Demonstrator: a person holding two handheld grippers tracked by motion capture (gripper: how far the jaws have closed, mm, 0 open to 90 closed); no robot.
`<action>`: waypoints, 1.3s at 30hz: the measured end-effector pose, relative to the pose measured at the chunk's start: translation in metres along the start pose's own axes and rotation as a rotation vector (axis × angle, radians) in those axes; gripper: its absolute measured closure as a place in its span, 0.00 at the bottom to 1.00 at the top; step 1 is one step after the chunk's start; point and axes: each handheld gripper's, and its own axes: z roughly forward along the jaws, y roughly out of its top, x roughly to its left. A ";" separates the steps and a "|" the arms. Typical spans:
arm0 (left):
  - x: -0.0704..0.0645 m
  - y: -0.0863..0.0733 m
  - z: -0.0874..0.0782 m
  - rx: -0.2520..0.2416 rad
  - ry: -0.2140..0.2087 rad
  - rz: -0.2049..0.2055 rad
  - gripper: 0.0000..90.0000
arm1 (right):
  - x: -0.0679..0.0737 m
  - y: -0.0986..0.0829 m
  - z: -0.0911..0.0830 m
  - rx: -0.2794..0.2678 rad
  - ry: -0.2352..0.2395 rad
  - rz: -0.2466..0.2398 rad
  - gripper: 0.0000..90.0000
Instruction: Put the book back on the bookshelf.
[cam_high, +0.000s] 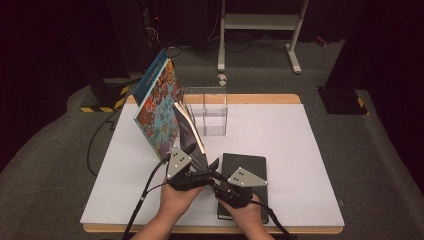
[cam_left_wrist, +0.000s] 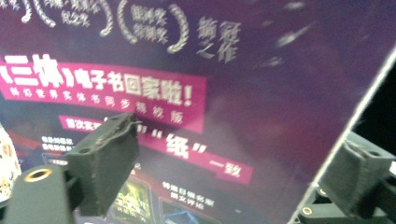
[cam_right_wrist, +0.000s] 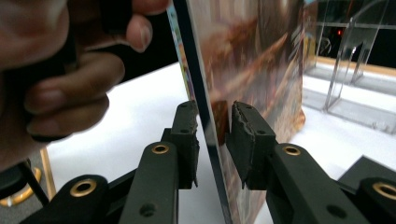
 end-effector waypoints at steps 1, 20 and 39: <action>0.000 0.000 -0.001 -0.003 0.003 0.005 0.17 | -0.001 -0.001 0.001 0.005 0.004 0.002 0.78; 0.005 0.006 -0.005 0.007 0.012 0.051 0.21 | 0.002 0.001 0.005 0.021 0.014 -0.005 0.78; 0.003 0.005 -0.004 0.003 0.048 0.080 0.24 | 0.004 0.002 0.003 0.026 0.039 -0.008 0.77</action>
